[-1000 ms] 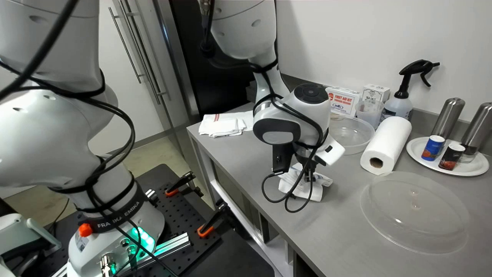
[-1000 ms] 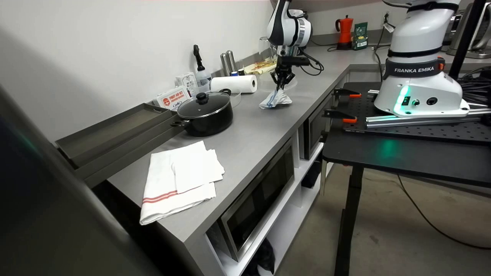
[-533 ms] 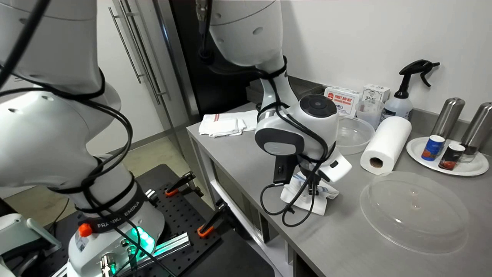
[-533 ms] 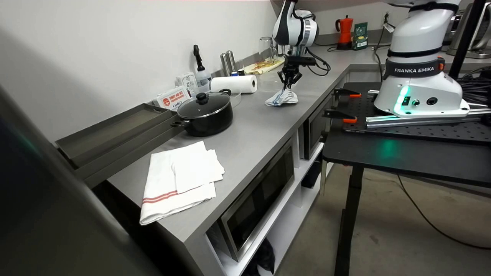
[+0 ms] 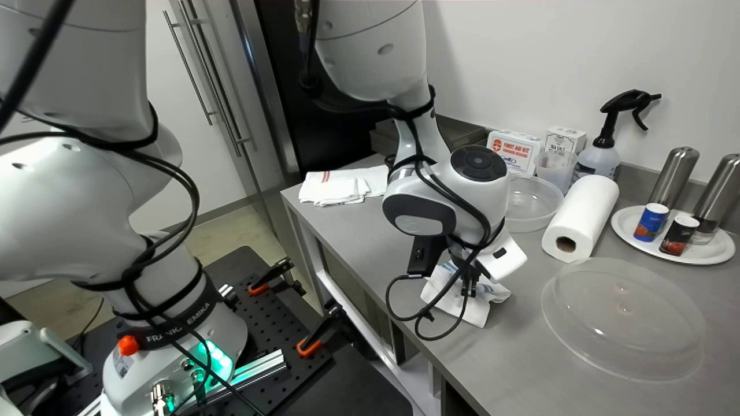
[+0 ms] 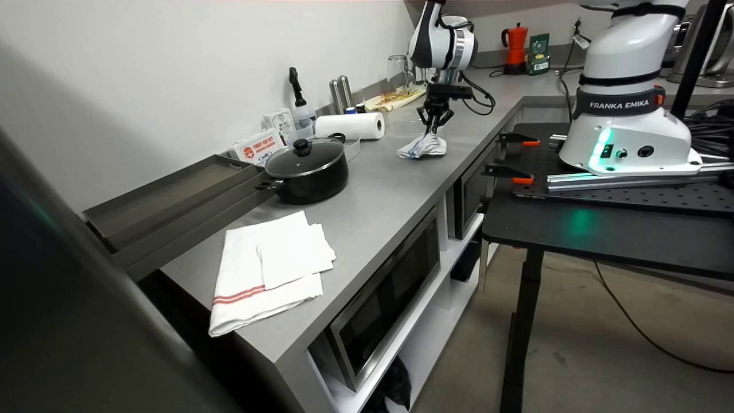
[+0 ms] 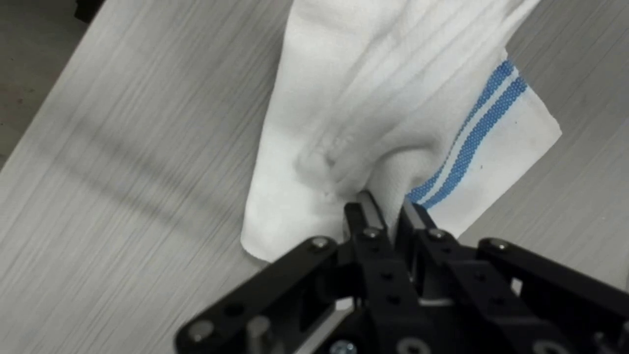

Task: Pick up the white towel with blue strips from the countertop and move it to the right.

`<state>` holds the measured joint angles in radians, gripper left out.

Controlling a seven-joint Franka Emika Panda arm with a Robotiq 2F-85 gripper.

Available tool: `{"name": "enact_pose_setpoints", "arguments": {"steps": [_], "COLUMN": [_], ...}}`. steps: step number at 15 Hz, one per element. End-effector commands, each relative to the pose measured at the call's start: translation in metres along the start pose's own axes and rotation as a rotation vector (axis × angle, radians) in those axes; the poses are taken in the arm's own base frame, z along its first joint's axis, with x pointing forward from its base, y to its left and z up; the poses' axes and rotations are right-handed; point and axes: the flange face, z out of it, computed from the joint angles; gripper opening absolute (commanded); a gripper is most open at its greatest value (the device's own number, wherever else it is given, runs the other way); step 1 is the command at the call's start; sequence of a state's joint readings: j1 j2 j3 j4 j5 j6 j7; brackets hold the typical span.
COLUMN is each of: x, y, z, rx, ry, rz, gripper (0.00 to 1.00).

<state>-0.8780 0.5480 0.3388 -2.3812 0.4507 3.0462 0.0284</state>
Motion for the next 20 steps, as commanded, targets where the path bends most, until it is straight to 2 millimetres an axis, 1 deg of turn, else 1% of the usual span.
{"name": "enact_pose_setpoints", "arguments": {"steps": [1, 9, 20], "x": [-0.0054, -0.0079, -0.0105], "y": [-0.0004, 0.0007, -0.0035], "z": [-0.0032, -0.0007, 0.0019], "rx": [-0.010, -0.049, -0.087], "ry": [0.018, 0.045, 0.115], "rz": [0.072, 0.162, 0.294], "gripper": [0.03, 0.03, 0.03]}}
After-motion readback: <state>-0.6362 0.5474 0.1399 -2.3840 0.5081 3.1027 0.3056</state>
